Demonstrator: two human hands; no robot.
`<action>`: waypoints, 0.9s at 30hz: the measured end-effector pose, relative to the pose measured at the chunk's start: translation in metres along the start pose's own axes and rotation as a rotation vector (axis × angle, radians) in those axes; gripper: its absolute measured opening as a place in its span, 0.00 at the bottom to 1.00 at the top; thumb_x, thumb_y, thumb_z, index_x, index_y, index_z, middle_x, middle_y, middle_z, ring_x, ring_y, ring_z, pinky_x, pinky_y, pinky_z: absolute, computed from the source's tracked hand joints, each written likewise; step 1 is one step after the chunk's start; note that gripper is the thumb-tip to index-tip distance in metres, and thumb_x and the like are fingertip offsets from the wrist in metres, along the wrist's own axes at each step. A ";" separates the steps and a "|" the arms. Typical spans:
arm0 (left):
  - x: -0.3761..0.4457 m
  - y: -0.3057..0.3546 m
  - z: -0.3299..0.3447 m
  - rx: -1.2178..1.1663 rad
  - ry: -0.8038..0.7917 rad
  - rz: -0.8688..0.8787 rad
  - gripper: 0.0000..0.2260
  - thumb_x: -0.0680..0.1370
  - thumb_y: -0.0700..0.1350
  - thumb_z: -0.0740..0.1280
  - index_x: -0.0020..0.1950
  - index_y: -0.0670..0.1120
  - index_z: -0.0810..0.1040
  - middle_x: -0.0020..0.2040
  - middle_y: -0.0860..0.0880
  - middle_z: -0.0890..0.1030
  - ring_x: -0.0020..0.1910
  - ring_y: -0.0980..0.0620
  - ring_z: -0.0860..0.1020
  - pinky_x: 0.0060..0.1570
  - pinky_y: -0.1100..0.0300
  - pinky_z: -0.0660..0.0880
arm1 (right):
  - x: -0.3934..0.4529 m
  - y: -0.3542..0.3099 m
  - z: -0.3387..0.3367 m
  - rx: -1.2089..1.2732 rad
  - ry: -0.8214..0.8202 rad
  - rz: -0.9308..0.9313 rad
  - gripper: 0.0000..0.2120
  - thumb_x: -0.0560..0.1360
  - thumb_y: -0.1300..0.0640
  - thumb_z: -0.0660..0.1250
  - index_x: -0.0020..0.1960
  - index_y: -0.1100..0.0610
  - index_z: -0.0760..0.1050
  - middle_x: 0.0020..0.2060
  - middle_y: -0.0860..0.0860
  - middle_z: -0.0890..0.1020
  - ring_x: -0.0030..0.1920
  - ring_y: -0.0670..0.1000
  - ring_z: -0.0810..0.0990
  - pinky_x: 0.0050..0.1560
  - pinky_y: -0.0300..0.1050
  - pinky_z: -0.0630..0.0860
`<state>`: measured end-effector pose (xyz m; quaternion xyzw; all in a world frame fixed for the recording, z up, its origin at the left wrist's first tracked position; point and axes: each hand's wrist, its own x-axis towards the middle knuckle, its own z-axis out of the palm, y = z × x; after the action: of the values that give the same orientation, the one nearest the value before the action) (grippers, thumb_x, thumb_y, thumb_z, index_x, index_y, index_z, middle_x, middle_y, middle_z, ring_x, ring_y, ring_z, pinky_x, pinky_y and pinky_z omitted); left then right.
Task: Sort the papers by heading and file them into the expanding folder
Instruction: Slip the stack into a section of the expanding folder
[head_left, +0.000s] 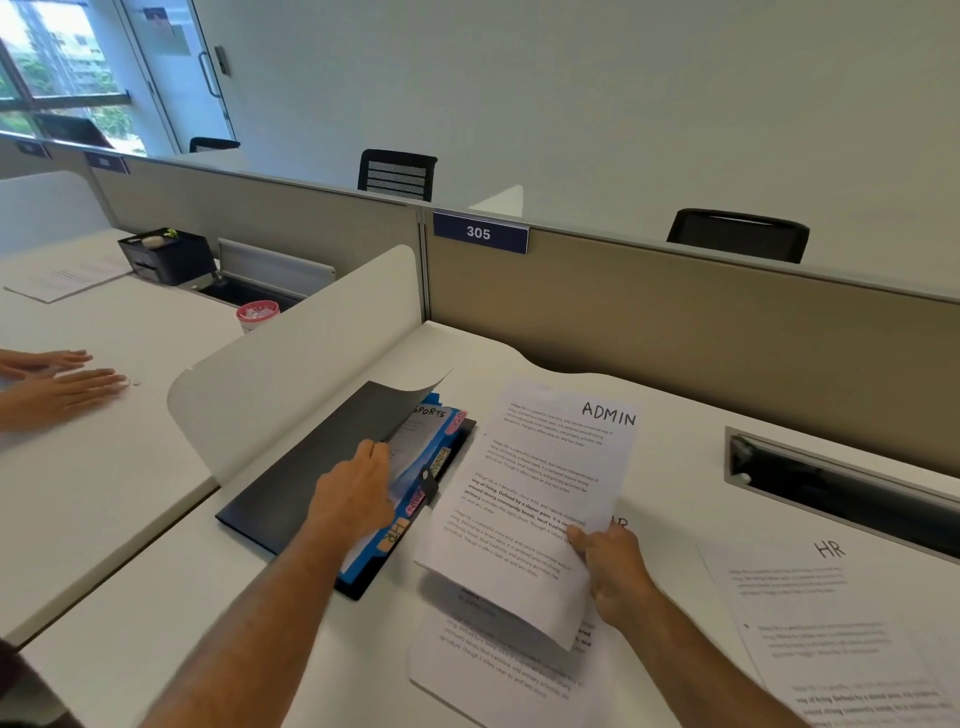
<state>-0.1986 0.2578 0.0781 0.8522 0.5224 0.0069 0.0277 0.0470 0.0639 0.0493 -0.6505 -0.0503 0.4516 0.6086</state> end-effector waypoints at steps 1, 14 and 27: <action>0.001 -0.002 -0.001 -0.004 0.008 0.007 0.26 0.76 0.49 0.71 0.69 0.48 0.64 0.64 0.48 0.71 0.44 0.52 0.76 0.39 0.60 0.74 | 0.000 0.000 0.000 -0.001 -0.002 -0.003 0.11 0.77 0.69 0.67 0.47 0.53 0.78 0.46 0.53 0.85 0.48 0.57 0.84 0.45 0.49 0.82; 0.005 -0.008 0.007 0.019 -0.049 0.048 0.41 0.70 0.62 0.74 0.76 0.49 0.59 0.69 0.50 0.69 0.58 0.48 0.75 0.50 0.52 0.79 | -0.004 0.001 0.006 -0.029 -0.016 0.011 0.09 0.77 0.68 0.68 0.51 0.55 0.77 0.48 0.55 0.85 0.48 0.58 0.84 0.36 0.46 0.82; -0.003 -0.004 0.004 0.015 -0.016 0.053 0.29 0.74 0.45 0.71 0.71 0.47 0.62 0.66 0.49 0.70 0.55 0.50 0.75 0.46 0.56 0.75 | -0.004 -0.003 0.005 -0.008 -0.022 0.008 0.09 0.77 0.68 0.68 0.50 0.55 0.78 0.46 0.54 0.85 0.48 0.57 0.84 0.43 0.49 0.82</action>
<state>-0.2035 0.2569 0.0741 0.8659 0.4996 -0.0032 0.0253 0.0424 0.0658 0.0547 -0.6479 -0.0562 0.4611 0.6037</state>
